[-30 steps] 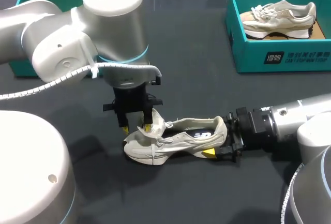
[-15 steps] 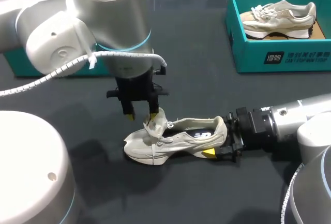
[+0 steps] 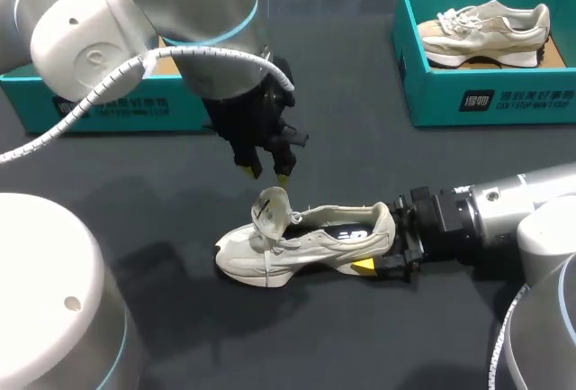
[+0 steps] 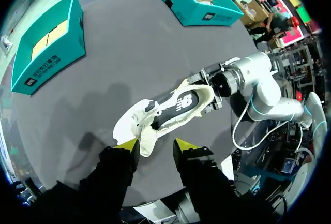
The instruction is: Take the shoe out of the shoebox, open the shoe tongue, remove and reinsert the insole, then place the shoe into the shoebox
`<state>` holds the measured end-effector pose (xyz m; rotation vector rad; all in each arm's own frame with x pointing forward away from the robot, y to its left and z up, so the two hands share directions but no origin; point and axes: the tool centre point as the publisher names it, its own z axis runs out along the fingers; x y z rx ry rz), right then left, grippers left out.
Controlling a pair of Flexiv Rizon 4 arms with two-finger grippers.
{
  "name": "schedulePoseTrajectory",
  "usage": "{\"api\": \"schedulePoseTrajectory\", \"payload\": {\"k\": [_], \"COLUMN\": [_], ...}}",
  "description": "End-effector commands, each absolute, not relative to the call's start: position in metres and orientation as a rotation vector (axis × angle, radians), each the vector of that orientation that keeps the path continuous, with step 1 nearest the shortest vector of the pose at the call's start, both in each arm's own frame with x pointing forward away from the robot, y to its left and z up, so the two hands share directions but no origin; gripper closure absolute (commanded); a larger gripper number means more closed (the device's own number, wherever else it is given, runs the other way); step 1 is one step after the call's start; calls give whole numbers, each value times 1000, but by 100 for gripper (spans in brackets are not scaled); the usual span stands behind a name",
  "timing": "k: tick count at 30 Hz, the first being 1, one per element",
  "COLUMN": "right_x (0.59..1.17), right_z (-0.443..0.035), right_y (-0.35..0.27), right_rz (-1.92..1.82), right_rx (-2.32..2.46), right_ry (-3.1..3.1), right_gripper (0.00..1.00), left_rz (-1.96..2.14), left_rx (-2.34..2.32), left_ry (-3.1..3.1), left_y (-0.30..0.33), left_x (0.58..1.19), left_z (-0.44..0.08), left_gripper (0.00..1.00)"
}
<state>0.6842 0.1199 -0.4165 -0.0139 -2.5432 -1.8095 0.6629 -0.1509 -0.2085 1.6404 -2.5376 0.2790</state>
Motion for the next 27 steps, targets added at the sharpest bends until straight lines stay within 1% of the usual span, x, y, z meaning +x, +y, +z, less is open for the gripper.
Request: {"api": "schedulePoseTrajectory", "payload": {"k": [1, 2, 4, 5, 6, 7, 13, 27], "right_x": [684, 684, 684, 684, 684, 684, 684, 684], "right_z": [-416, -416, -416, -416, -416, -416, -416, -416], "right_y": [120, 120, 120, 120, 120, 120, 120, 120], "right_rz": [-1806, -1806, -1806, -1806, -1806, -1806, -1806, -1806], "right_rx": [-15, -15, -15, -15, -15, -15, -15, -15], "right_ry": [-2546, -2546, -2546, -2546, -2546, -2546, -2546, -2546], "right_gripper": [100, 100, 100, 100, 100, 100, 100, 100], "left_rz": [336, 348, 359, 366, 372, 387, 406, 406], "left_rx": [1143, 1100, 944, 905, 839, 777, 218, 218], "left_ry": [-2730, -2744, -2808, -2820, -2844, -2864, -2956, -2956], "left_y": [-166, -172, -182, -188, -193, -198, -215, -215], "left_x": [670, 670, 668, 667, 666, 664, 658, 658], "left_z": [-205, -202, -199, -197, -195, -194, -195, -195], "left_gripper": [62, 64, 78, 82, 97, 100, 100, 100]}}
